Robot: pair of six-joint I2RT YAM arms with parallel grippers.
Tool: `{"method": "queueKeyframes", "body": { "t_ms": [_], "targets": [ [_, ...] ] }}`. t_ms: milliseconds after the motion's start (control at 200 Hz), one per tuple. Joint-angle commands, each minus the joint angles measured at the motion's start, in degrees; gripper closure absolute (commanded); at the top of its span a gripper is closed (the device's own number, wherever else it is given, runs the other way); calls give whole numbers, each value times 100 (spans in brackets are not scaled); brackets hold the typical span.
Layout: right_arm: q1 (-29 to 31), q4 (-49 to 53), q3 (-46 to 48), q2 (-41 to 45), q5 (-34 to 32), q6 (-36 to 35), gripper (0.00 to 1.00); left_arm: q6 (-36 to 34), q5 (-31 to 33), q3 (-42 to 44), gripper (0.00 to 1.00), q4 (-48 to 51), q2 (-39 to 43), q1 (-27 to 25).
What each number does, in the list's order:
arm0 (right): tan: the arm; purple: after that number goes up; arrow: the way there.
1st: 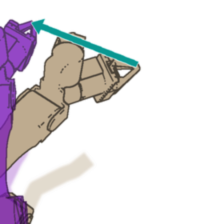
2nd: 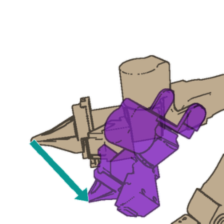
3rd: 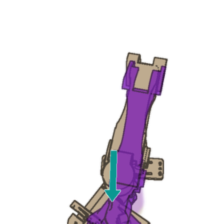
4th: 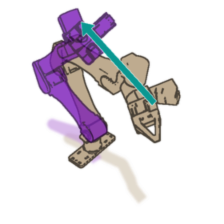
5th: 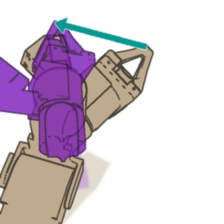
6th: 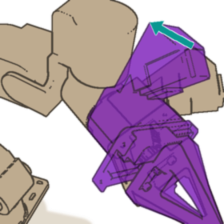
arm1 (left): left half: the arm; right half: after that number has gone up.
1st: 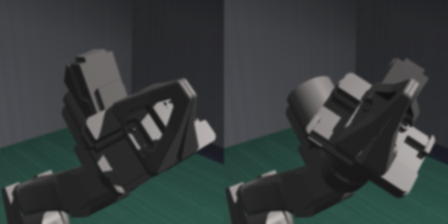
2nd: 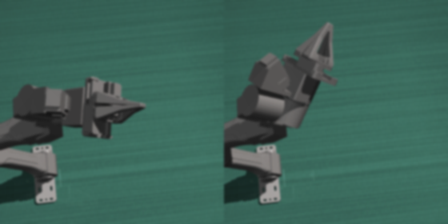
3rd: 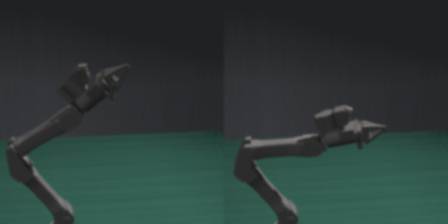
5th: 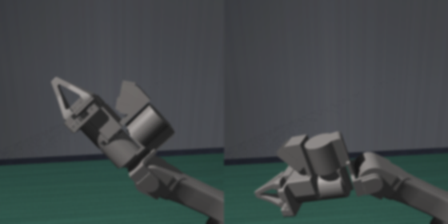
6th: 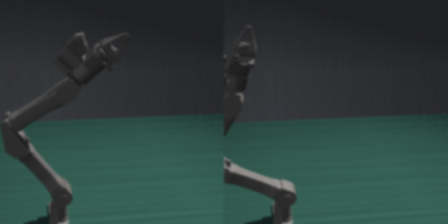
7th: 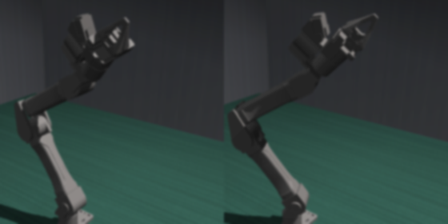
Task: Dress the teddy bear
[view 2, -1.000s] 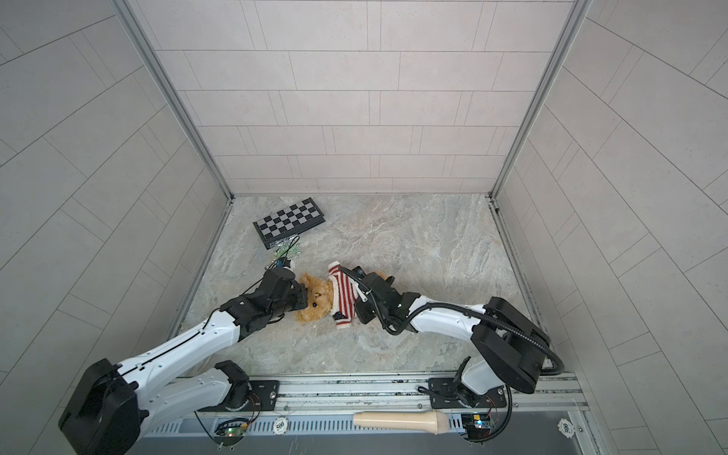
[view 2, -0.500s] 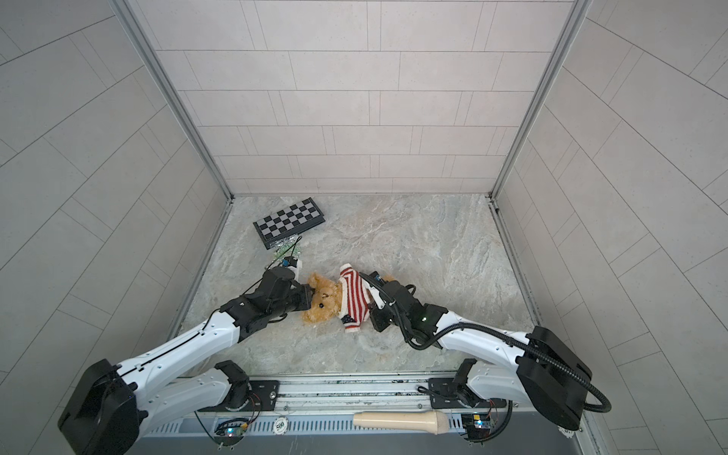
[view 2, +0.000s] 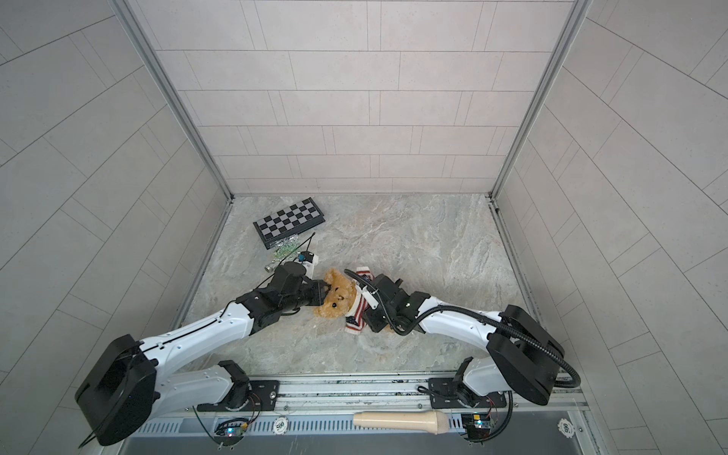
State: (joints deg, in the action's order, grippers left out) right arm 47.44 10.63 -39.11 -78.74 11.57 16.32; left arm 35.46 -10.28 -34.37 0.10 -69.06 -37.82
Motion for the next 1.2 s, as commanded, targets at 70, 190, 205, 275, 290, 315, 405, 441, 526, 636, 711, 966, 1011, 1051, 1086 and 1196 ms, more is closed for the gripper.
{"method": "queueKeyframes", "body": {
  "t_ms": [70,190,205,275,290,315,405,441,526,636,711,966,1011,1051,1086,1196],
  "targets": [
    [-46,252,49,-46,-301,109,46,-166,-80,-388,100,80,-363,-63],
    [-131,360,173,41,-581,268,46,-219,-81,-597,100,129,-589,41],
    [-144,360,198,77,-601,282,46,-229,-106,-627,100,131,-633,58],
    [-215,360,325,208,-715,377,42,-259,-168,-730,100,122,-780,117],
    [-229,360,329,234,-740,400,41,-273,-171,-751,100,122,-803,124],
    [-251,360,331,297,-780,448,39,-297,-184,-790,100,130,-849,126],
    [-287,313,585,442,-854,517,38,-369,-233,-925,100,174,-996,117],
    [-296,291,605,459,-875,514,38,-381,-245,-955,100,170,-1030,117],
    [-340,260,598,419,-886,496,43,-382,-312,-1013,100,116,-1078,109],
    [-417,212,521,231,-831,483,46,-497,-378,-1181,100,176,-1123,-2],
    [-484,148,471,104,-699,480,50,-545,-381,-1286,100,215,-1133,-88],
    [-508,139,405,451,-182,486,91,-225,-361,-1224,60,72,-966,-46],
    [-508,149,404,626,-103,535,94,-206,-345,-1189,52,76,-856,-24],
    [-508,142,413,772,-55,585,96,-193,-306,-1158,47,138,-719,1],
    [-516,128,424,901,-23,626,98,-198,-250,-1120,43,195,-567,19],
    [-541,-156,561,1235,136,867,100,-218,-92,-947,36,447,84,80]
  ]
}}
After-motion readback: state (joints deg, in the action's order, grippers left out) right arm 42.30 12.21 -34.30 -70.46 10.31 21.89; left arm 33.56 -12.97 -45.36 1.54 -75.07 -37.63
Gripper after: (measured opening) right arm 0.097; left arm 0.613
